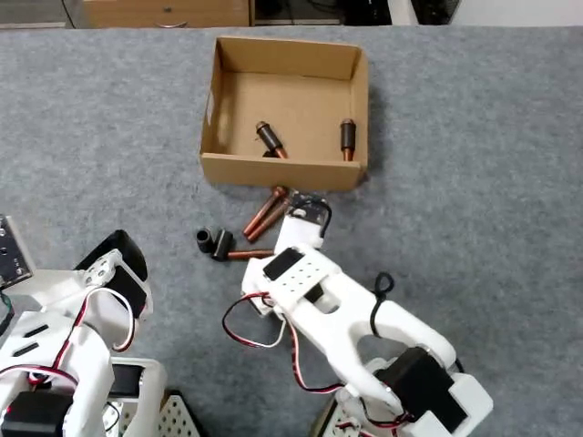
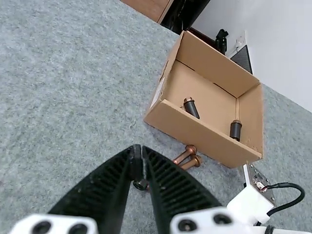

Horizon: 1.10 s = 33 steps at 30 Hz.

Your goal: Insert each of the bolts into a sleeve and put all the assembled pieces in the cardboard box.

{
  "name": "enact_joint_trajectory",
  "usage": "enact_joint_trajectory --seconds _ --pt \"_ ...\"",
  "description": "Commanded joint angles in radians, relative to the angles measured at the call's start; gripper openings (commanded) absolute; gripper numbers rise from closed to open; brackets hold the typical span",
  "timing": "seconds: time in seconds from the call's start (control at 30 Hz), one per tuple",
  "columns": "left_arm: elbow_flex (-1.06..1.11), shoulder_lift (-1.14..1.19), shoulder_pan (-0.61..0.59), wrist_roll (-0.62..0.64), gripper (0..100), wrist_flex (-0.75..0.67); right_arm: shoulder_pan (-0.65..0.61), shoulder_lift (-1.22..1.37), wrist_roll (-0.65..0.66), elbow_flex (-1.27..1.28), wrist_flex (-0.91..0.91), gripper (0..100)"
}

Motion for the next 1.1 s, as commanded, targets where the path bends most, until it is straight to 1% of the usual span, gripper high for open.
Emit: enact_joint_trajectory --seconds 0.0,0.13,0.27,0.47,0.57,0.77,0.9,1.07 --pt "-0.043 -0.004 0.011 0.000 2 -0.012 -0.028 0.033 -0.017 -0.021 -0.037 1.6" --pt "-0.043 -0.004 0.011 0.000 2 -0.012 -0.025 0.025 -0.020 -0.018 -0.029 0.2" --pt "-0.025 -0.004 0.011 0.000 2 -0.012 -0.004 0.019 -0.012 -0.030 0.029 0.2" --pt "-0.005 -0.002 0.011 0.000 2 -0.012 0.016 -0.062 -0.006 -0.116 0.195 0.2" --pt "-0.002 0.004 0.009 0.000 2 -0.014 0.019 -0.090 0.048 -0.157 0.259 0.2" --pt "0.003 0.005 0.009 0.000 2 -0.012 0.044 -0.148 0.061 -0.295 0.393 0.2" --pt "0.046 0.005 0.009 0.000 2 -0.012 0.145 -0.154 0.066 -0.392 0.437 0.2" --pt "0.060 0.007 0.009 0.000 2 -0.012 0.318 -0.159 0.184 -0.516 0.460 0.2"
